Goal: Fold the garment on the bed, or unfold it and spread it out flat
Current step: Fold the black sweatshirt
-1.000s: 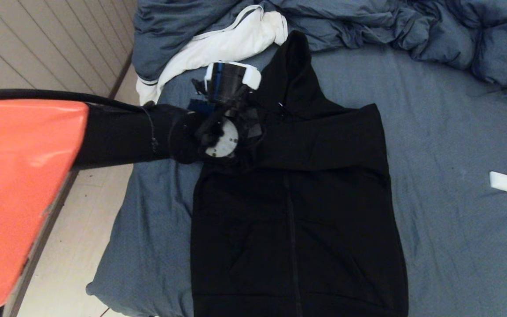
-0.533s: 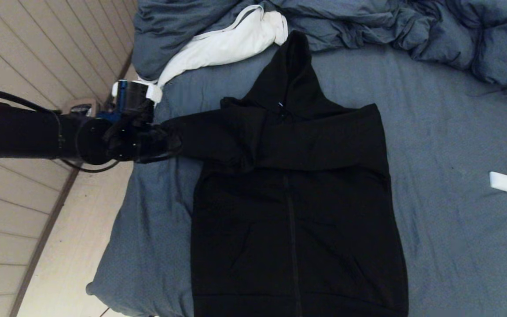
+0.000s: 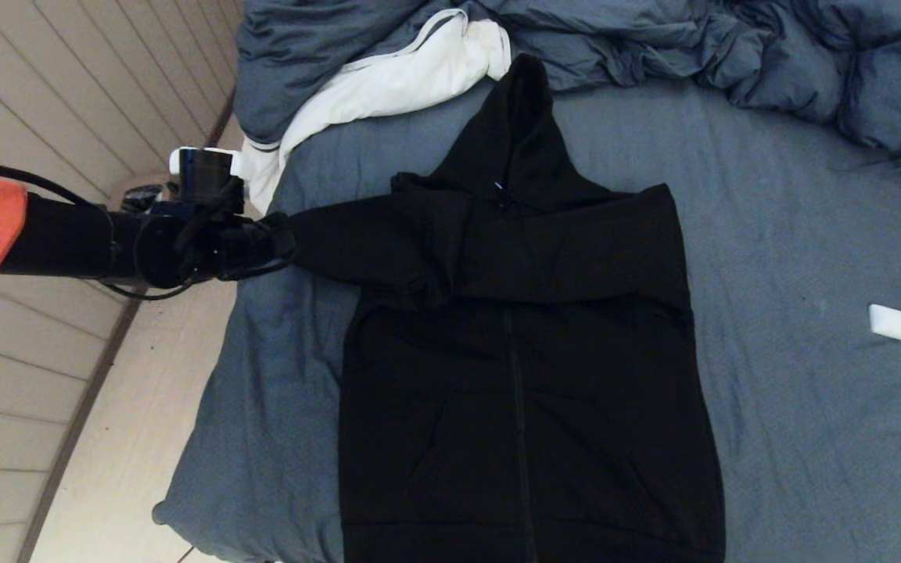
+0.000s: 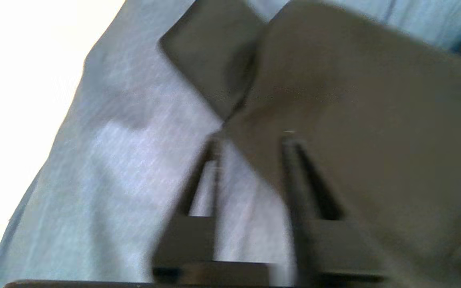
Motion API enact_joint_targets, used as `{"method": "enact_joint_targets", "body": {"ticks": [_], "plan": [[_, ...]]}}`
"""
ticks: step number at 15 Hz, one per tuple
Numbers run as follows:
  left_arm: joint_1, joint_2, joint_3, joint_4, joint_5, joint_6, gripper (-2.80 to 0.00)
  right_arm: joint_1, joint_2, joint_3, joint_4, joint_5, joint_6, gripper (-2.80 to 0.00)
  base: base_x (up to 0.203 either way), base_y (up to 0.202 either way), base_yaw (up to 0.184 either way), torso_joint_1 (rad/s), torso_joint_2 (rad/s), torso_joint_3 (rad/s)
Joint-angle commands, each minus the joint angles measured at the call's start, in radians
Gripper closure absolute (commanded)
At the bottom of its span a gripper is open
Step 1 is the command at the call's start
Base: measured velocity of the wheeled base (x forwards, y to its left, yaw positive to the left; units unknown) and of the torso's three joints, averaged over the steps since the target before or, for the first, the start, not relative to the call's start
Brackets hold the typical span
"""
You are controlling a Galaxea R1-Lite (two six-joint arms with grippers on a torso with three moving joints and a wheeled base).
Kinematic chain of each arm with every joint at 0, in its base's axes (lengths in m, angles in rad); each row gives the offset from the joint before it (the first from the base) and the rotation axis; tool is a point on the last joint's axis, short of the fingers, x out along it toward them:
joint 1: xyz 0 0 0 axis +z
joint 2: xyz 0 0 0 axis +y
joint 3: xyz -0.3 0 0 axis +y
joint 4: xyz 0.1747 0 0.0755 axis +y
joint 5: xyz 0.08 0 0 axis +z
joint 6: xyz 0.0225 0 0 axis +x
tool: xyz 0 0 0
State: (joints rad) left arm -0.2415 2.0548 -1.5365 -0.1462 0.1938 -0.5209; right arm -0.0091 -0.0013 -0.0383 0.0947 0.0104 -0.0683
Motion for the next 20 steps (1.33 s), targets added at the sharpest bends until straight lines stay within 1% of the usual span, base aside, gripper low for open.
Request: {"method": "enact_joint_targets", "body": {"ticks": [1,3,7,10,13,14,17,18,20], "plan": [[0.002,0.042,-0.066,0.002,0.002,-0.003,-2.80,0.000,0.001,0.000,0.000,0.000,-0.001,0.00,0.000,0.000,0.000,0.000,0.00,0.000],[0.003,0.093,-0.143,0.016,0.003,-0.003,-2.80,0.000,0.001,0.000,0.000,0.000,-0.001,0.00,0.000,0.000,0.000,0.000,0.00,0.000],[0.002,0.179,-0.215,0.025,0.003,0.009,-2.80,0.000,0.001,0.000,0.000,0.000,-0.001,0.00,0.000,0.000,0.000,0.000,0.00,0.000],[0.003,0.265,-0.301,0.028,0.003,0.012,-2.80,0.000,0.001,0.000,0.000,0.000,-0.001,0.00,0.000,0.000,0.000,0.000,0.00,0.000],[0.002,0.311,-0.374,0.058,0.003,0.013,-2.80,0.000,0.001,0.000,0.000,0.000,-0.001,0.00,0.000,0.000,0.000,0.002,0.01,0.001],[0.002,0.317,-0.390,0.078,0.001,0.013,-2.80,0.000,0.001,0.000,0.000,0.000,-0.001,0.00,0.000,0.000,0.000,0.000,0.00,0.000],[0.002,0.308,-0.392,0.080,0.001,0.013,-2.80,0.000,0.001,0.000,0.000,0.000,-0.001,0.00,0.000,0.000,0.000,0.000,0.00,0.000],[0.002,0.308,-0.393,0.080,0.001,0.012,0.00,0.000,0.001,0.000,0.000,0.000,-0.001,0.00,0.000,0.000,0.000,0.000,0.00,0.000],[0.002,0.304,-0.393,0.080,0.003,0.010,0.00,0.000,0.001,0.000,0.000,0.000,-0.002,0.00,0.000,0.000,0.000,0.000,0.00,0.000]]}}
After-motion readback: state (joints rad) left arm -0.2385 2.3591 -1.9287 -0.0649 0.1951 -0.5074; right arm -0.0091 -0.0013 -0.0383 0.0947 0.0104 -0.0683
